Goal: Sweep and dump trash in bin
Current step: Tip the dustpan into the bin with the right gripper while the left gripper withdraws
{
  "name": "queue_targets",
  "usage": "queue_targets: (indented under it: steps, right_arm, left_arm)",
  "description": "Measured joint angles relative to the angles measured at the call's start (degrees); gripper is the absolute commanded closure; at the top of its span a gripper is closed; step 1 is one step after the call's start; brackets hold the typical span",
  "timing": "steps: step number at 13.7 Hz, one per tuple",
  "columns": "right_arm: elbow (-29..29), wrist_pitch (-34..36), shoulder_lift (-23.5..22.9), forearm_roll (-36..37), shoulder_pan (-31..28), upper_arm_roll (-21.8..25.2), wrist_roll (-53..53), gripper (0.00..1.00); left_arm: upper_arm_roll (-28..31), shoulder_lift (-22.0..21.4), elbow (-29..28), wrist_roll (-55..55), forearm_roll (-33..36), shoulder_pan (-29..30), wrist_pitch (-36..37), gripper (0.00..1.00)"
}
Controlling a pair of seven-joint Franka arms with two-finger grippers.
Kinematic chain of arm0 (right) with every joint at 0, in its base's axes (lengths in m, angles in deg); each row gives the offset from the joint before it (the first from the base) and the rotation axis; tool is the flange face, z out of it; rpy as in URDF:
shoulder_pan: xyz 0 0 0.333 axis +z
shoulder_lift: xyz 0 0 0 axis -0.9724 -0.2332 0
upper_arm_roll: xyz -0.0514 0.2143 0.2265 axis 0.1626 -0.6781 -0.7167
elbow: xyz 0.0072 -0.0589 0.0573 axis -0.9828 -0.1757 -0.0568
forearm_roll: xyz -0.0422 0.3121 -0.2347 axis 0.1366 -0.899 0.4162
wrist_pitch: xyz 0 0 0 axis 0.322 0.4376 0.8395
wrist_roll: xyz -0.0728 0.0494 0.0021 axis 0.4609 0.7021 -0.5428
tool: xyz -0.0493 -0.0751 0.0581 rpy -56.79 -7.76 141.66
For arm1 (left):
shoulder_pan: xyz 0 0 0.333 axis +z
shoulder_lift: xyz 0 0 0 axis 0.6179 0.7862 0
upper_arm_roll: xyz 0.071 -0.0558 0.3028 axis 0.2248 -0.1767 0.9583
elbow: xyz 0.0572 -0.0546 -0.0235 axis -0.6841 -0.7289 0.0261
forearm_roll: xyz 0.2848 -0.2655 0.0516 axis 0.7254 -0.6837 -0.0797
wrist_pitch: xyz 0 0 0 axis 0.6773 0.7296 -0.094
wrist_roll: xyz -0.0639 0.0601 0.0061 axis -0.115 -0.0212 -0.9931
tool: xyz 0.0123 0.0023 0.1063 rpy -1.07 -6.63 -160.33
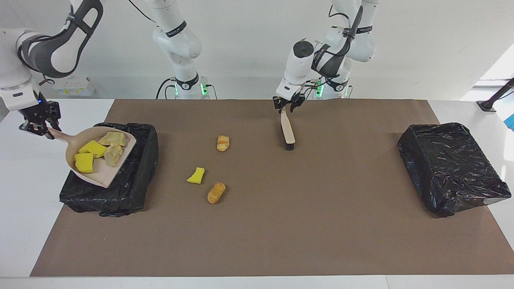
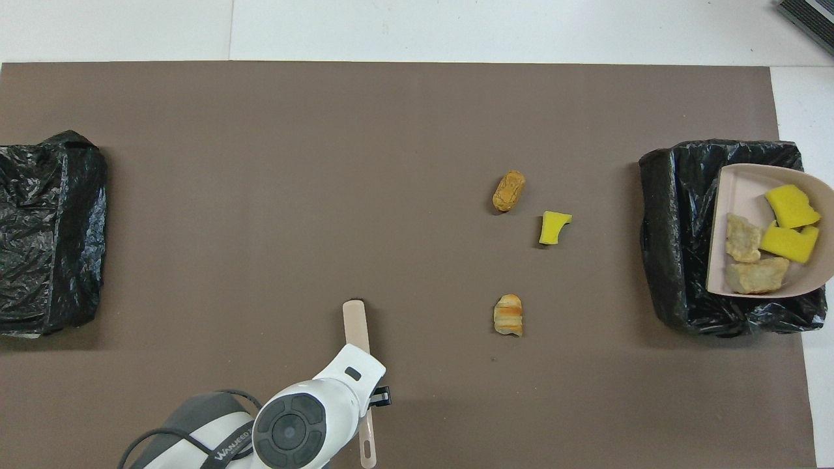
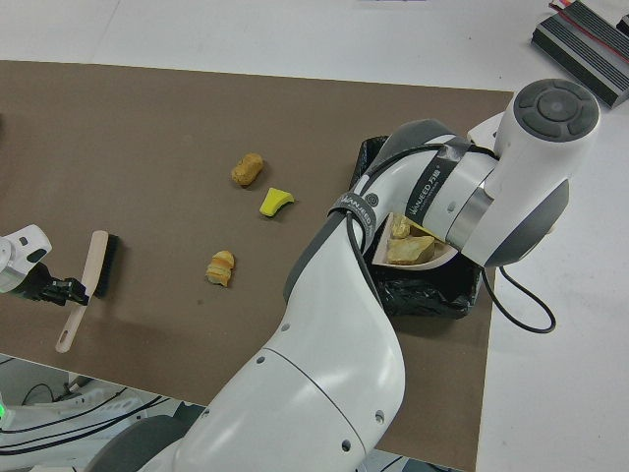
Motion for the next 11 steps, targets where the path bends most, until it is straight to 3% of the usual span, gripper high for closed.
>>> queue_targets:
  steps: [4,8,11]
  right_arm:
    - [0.1,2.3,0.0,3.5,2.2,-0.2,-2.1,1.00]
    - [0.6,4.4,1.3,11.5,6.8,-0.5,-8.0,1.00]
    - [0.6,4.8,2.1,18.7,9.7,-0.7,-12.7,1.00]
  left_arm:
    - [0.3,0.1,3.8,-0.1,0.0,5.8,0.0,0.00]
    - [0.5,1.8,9.1,-2.1,0.2,12.9,0.8,0.00]
    - [0.5,5.2,18.1,-4.3,1.9,17.7,8.8,0.00]
